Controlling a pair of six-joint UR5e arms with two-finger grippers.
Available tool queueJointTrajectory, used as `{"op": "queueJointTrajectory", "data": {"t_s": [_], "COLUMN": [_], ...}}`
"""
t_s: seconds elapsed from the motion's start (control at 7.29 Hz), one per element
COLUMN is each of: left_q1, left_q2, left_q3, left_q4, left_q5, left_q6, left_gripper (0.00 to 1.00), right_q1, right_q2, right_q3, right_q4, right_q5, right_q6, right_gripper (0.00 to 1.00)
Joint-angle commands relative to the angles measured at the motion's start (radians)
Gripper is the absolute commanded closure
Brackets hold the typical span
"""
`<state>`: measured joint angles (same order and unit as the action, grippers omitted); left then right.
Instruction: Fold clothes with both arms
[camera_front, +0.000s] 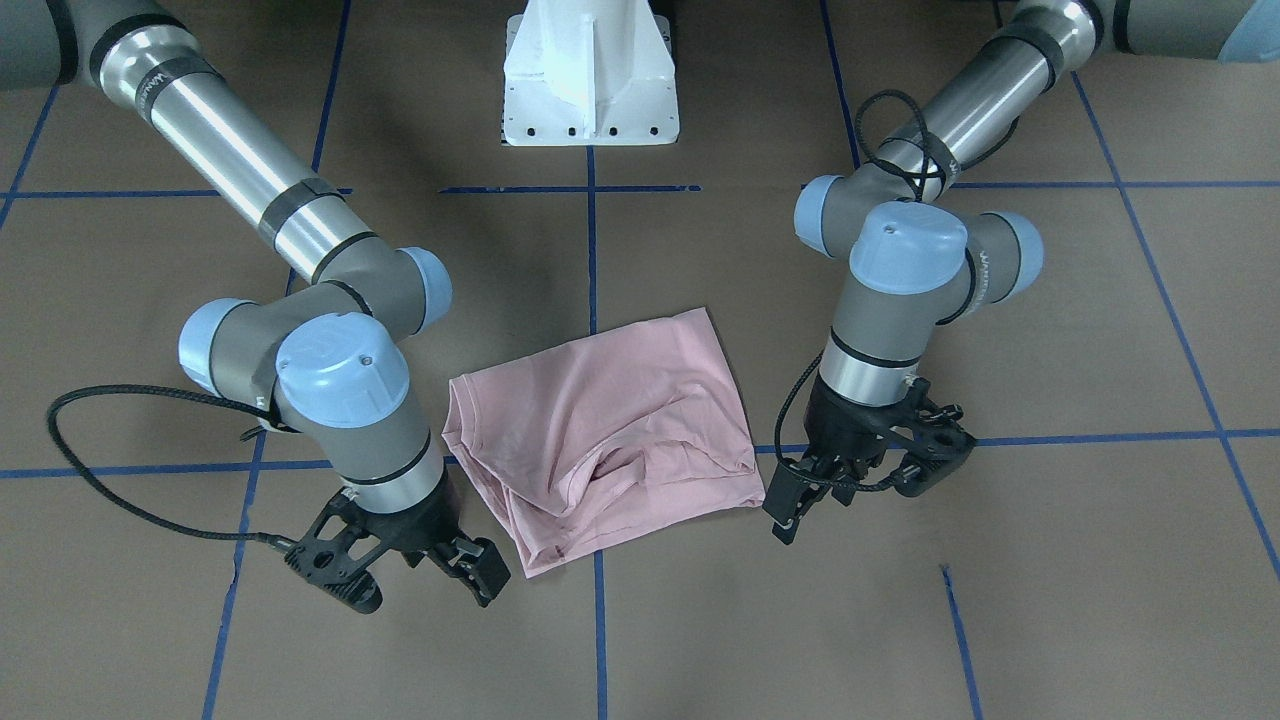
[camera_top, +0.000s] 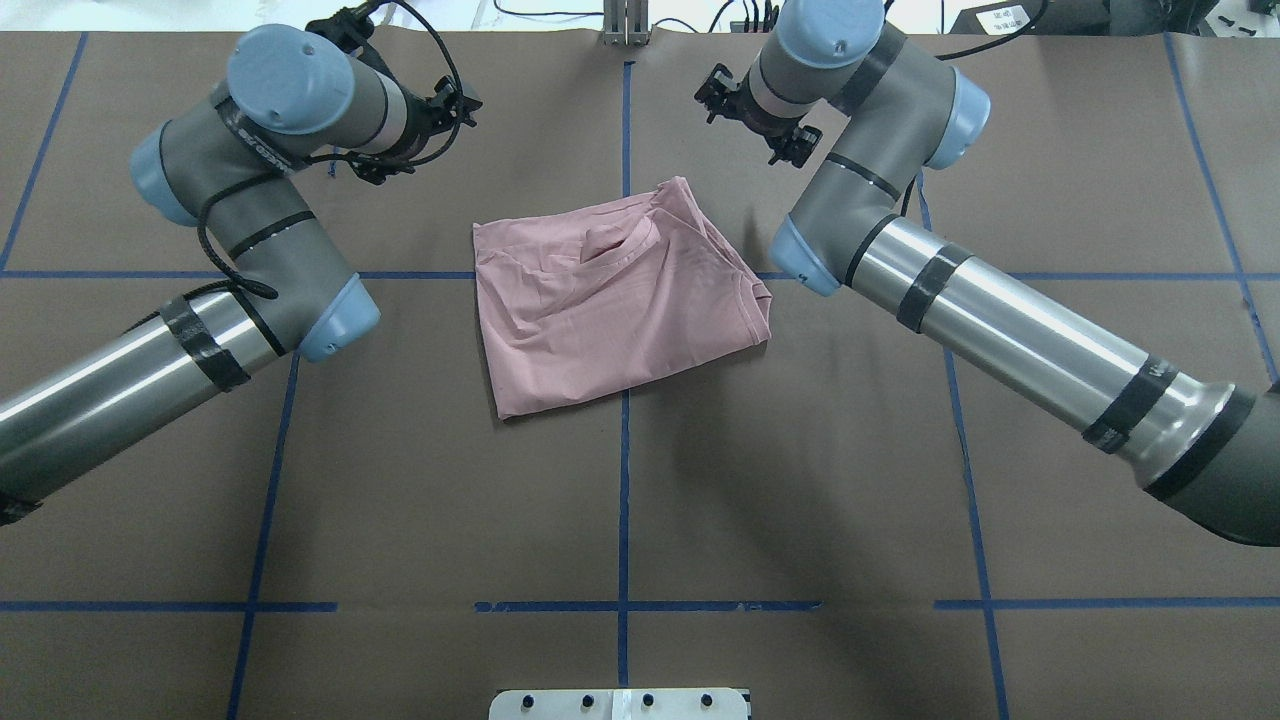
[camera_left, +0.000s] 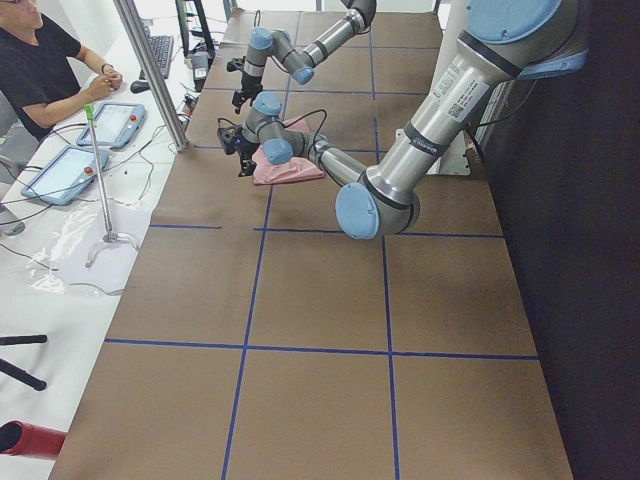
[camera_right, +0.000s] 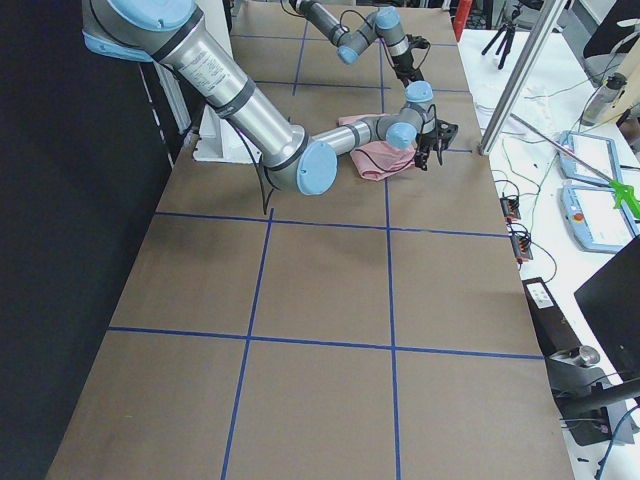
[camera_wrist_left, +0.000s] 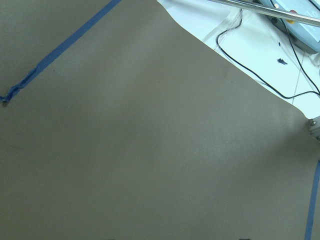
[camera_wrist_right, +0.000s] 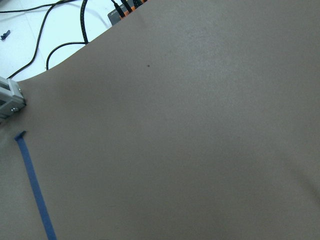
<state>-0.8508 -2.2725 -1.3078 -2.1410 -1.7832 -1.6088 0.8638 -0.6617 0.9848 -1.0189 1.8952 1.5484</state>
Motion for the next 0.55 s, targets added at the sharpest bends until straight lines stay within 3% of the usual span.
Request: {"op": "queueJointTrajectory", "data": {"t_s": [0.0, 0.14, 0.41], "left_q1": [-0.107, -0.167, -0.325], "left_q2": [0.095, 0.172, 0.275], "left_q3": [-0.113, -0.199, -0.357], "left_q4": [0.013, 0.029, 0.228], "left_q5": [-0.123, -0.154, -0.214], "left_q6": [0.189, 0.323, 0.685], "left_gripper": [0.00, 0.00, 0.00], "right_q1": [0.140, 0.214, 0.358], "right_q2": [-0.061, -0.109, -0.334], "right_q3": [0.128, 0.226, 0.448], "right_q4": [-0.166, -0.325, -0.484], "right_q5": [0.117, 0.161, 0.269], "right_q6": [-0.231, -0.428, -0.854], "right_gripper": [0.00, 0.00, 0.00]}}
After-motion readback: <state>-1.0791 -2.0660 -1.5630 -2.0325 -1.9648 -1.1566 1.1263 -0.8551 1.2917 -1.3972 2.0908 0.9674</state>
